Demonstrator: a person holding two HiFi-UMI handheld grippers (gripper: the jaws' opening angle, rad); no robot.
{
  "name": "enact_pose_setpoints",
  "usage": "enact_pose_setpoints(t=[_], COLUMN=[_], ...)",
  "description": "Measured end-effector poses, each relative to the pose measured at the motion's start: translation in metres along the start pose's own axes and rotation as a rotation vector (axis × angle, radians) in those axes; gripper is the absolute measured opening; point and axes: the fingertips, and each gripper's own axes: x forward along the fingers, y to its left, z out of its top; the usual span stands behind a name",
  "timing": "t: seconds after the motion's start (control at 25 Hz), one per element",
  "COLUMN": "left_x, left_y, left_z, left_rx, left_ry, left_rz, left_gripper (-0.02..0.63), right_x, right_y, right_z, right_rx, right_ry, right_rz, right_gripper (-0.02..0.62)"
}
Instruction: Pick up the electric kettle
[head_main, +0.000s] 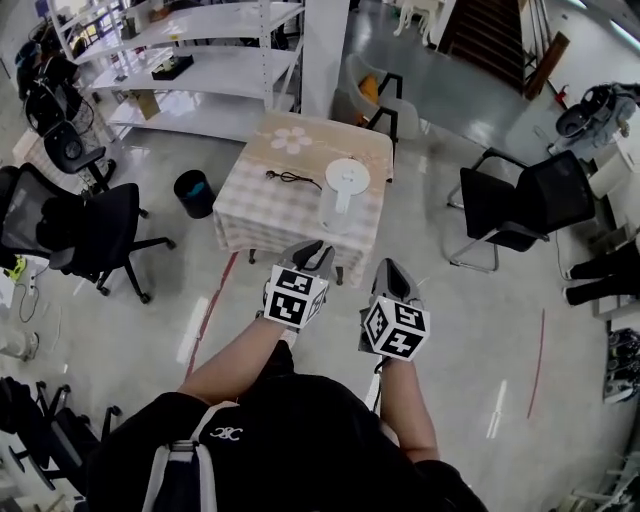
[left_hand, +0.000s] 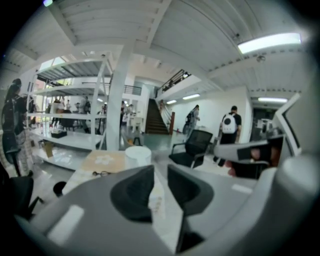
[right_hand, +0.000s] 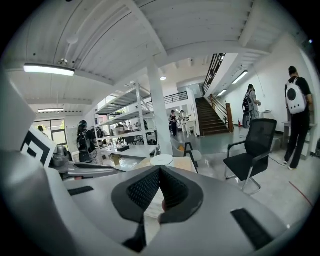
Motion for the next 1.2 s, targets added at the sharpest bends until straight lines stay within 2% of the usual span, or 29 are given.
enact_pose_setpoints(t=[0.12, 0.24, 0.36, 0.6, 0.72, 1.0, 1.2], left_x=[0.031, 0.059, 0.084, 0.127, 0.147, 0.184, 0.202], left_y=[0.022, 0.035, 0.046, 0.059, 0.058, 0.068, 0.065], left_z=[0.005, 0.001, -0.003, -0.013, -0.025, -0.052, -0.063], left_rx=[0.036, 0.042, 0.049, 0.045, 0.061, 0.079, 0.094], left_ry=[0.009, 0.048, 0.072, 0.086, 0.112, 0.185, 0.202], left_rz=[-0.039, -0.082, -0.105, -0.139, -0.176, -0.166, -0.193], left_gripper=[0.092, 0.111, 0.125, 0.140, 0.170, 0.210, 0.215], right_x=[0.023, 0.034, 0.044, 0.051, 0.050, 0.060, 0.066], right_y=[-0.005, -0.011, -0.011, -0.022, -0.031, -0.047, -0.049], right_z=[0.017, 0.025, 0.027, 0.013, 0.002, -0.014, -0.024], right_rx=[0.020, -0.037, -0.045, -0.026, -0.018, 0.046, 0.061], right_ry=[-0.014, -0.021, -0.021, 0.025, 0.051, 0.089, 0.112], right_rz=[-0.047, -0.119, -0.147, -0.195, -0.229, -0.288, -0.304], right_gripper=[-0.008, -0.008, -0.008, -0.008, -0.008, -0.008, -0.008])
